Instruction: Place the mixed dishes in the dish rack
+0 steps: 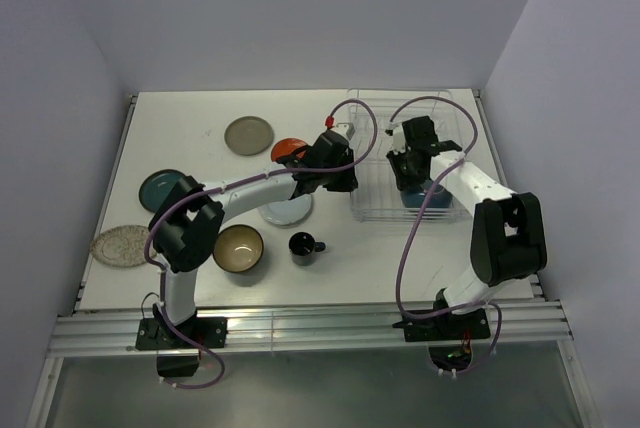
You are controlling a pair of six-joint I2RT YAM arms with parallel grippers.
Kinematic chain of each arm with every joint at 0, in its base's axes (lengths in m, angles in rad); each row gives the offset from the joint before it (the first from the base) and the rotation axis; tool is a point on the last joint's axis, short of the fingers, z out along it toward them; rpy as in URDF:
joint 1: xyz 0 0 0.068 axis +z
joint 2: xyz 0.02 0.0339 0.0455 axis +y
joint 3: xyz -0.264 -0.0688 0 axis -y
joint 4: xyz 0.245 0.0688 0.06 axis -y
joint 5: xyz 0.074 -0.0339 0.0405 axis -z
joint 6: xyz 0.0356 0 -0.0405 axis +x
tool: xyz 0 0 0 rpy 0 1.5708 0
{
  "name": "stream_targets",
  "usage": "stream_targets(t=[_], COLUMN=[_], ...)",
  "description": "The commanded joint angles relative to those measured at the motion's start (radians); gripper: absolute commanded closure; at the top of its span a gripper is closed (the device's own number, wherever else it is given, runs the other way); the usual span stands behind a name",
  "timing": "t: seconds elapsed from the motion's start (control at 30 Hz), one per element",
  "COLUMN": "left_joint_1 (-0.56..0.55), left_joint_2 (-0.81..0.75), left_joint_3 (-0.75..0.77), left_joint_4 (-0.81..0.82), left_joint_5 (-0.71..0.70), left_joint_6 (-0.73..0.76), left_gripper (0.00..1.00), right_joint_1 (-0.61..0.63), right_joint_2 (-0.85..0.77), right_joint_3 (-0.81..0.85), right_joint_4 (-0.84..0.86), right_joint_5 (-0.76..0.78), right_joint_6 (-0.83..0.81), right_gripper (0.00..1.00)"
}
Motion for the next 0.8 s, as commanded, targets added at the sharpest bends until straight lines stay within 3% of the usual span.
stream_targets(t=[0.0,0.37,0.47,0.63,0.73,0.77], left_joint_1=[-0.002,-0.001,-0.002,-0.001,0.001,0.002], left_joint_2=[0.001,0.002,-0.004,-0.021,-0.038,-0.042], left_joint_3=[0.016,0.009,0.007,0.009,0.018,0.022], left_joint_4=[0.022,0.042,0.050,0.059,0.056,0.054], left_joint_5=[-0.013,0.001,0.004,0.004,0.004,0.004], left_joint_6=[0.020,0.025,0.026,0.035,0.039,0.040], left_gripper=[0.75,0.75,0.74,0.70,0.62,0.55], right_joint_1=[-0.037,-0.081,-0.089,-0.092,-0.098,-0.100], right_joint_2=[-0.039,-0.019,-0.037,-0.086,-0.127,-0.137], right_joint_3=[-0.019,0.003,0.004,0.033,0.068,0.090], right_joint_4=[-0.033,-0.076,-0.090,-0.151,-0.176,-0.182], right_joint_5=[0.117,0.154,0.091,-0.156,-0.269,-0.297], right_joint_6=[-0.027,-0.059,-0.088,-0.165,-0.193,-0.200], right_gripper=[0.72,0.72,0.70,0.63,0.58,0.57])
